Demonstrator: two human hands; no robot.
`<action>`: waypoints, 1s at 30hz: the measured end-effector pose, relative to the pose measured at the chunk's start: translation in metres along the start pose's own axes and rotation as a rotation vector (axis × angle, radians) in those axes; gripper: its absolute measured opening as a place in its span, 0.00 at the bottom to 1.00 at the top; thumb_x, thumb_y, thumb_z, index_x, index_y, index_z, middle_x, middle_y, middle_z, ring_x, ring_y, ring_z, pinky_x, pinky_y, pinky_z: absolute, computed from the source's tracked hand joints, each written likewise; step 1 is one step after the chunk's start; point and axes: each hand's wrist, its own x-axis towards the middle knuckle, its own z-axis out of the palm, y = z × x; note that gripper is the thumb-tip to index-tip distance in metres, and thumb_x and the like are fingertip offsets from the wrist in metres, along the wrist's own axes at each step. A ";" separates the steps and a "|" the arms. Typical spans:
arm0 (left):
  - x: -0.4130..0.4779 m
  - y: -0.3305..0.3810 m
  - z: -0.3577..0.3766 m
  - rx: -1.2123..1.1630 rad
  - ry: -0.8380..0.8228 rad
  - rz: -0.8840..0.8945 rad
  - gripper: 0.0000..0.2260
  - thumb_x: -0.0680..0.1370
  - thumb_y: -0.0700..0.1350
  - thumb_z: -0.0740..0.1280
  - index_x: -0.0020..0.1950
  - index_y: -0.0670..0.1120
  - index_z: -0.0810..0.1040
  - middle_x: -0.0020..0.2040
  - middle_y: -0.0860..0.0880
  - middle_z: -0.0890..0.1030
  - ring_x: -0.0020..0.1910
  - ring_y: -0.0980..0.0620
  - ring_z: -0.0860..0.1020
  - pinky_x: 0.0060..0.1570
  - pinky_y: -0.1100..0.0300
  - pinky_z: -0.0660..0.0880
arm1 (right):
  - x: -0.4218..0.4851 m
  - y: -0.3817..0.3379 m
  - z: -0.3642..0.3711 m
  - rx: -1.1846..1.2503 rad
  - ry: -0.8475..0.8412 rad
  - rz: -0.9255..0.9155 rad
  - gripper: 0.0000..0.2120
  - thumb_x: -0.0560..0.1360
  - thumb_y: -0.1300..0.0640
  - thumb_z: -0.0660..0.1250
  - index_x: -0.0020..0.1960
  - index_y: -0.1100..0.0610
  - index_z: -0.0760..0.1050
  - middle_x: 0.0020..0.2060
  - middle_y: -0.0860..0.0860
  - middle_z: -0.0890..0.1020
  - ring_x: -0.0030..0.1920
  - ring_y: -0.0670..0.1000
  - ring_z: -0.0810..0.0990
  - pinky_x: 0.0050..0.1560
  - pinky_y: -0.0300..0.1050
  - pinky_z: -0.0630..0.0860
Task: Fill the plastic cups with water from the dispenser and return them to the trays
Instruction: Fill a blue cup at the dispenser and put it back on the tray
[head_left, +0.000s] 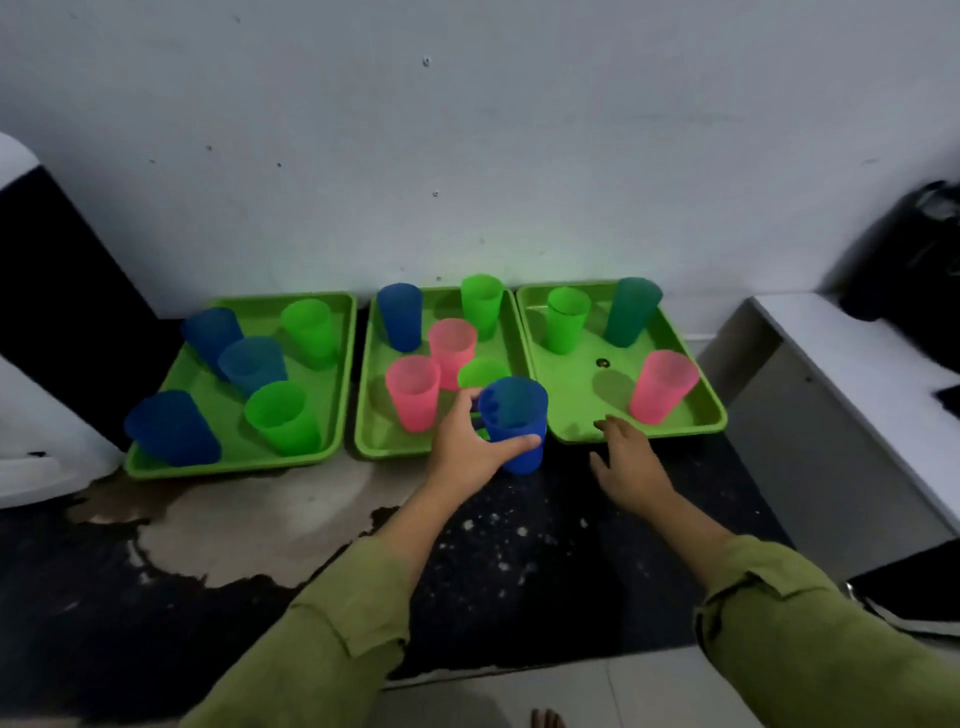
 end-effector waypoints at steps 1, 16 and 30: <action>0.006 0.004 0.013 -0.009 0.012 -0.007 0.30 0.59 0.51 0.81 0.55 0.51 0.71 0.51 0.58 0.76 0.47 0.67 0.75 0.41 0.78 0.70 | 0.005 0.012 -0.001 -0.060 -0.028 -0.036 0.26 0.76 0.55 0.62 0.71 0.62 0.62 0.71 0.61 0.64 0.72 0.58 0.62 0.73 0.47 0.57; 0.094 0.009 0.135 0.139 0.123 -0.167 0.34 0.61 0.44 0.80 0.64 0.46 0.69 0.58 0.49 0.76 0.56 0.50 0.74 0.53 0.62 0.70 | 0.029 0.081 0.008 -0.253 -0.098 -0.310 0.31 0.74 0.55 0.59 0.75 0.56 0.55 0.72 0.52 0.64 0.72 0.52 0.60 0.75 0.53 0.47; 0.096 -0.003 0.155 0.213 0.110 -0.194 0.34 0.63 0.43 0.78 0.65 0.47 0.67 0.60 0.49 0.75 0.56 0.52 0.73 0.53 0.64 0.67 | 0.025 0.096 0.002 -0.047 0.057 -0.391 0.26 0.68 0.65 0.65 0.66 0.63 0.71 0.60 0.60 0.76 0.61 0.60 0.74 0.70 0.53 0.64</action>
